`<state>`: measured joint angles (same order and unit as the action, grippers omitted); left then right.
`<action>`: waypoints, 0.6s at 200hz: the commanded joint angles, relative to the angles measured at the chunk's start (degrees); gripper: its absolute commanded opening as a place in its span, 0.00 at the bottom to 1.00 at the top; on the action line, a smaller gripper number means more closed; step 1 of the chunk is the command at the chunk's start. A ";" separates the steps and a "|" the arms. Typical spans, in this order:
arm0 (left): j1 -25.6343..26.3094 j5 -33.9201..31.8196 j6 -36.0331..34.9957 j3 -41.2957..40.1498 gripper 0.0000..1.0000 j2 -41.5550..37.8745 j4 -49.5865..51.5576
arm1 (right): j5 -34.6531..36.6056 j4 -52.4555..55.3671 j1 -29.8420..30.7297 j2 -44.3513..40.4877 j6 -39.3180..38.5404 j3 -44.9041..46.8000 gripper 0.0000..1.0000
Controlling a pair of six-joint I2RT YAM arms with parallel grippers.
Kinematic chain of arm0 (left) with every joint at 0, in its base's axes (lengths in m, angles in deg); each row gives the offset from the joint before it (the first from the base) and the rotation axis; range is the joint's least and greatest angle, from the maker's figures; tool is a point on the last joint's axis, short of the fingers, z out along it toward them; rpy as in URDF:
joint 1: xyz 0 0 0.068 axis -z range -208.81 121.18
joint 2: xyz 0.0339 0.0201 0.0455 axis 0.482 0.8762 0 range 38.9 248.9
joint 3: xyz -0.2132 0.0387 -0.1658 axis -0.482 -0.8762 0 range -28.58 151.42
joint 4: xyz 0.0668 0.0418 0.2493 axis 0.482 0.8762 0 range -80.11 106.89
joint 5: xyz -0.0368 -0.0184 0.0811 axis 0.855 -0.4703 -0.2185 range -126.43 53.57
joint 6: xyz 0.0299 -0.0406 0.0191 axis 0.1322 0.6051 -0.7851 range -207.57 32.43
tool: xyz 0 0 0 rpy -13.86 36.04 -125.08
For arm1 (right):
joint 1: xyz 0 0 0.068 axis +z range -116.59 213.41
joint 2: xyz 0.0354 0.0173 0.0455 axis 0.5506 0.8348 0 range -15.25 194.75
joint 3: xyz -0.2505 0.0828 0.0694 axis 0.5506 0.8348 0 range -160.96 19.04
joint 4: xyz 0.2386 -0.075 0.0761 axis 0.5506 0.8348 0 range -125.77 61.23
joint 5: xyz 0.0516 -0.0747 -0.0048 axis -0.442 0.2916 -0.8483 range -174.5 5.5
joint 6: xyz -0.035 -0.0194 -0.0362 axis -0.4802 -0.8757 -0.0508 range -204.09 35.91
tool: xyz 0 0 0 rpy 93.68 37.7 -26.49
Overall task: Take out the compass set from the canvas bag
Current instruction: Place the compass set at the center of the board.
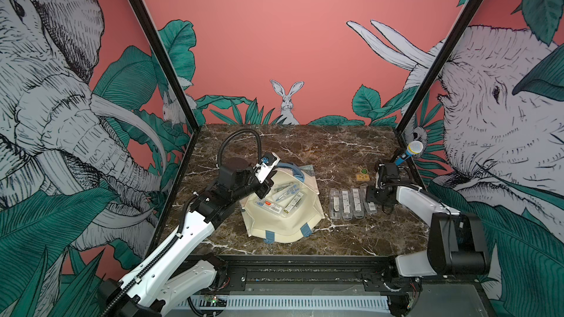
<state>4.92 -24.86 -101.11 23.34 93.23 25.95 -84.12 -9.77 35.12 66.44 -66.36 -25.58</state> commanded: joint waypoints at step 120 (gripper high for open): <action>0.23 2.70 0.53 1.97 0.00 -0.36 -1.77 | -10.72 6.29 27.52 -29.30 -15.26 -6.18 0.57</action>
<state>4.92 -23.59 -101.11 23.49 93.25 26.28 -91.24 -5.18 54.99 39.71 -74.93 -28.31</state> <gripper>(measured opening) 0.049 0.567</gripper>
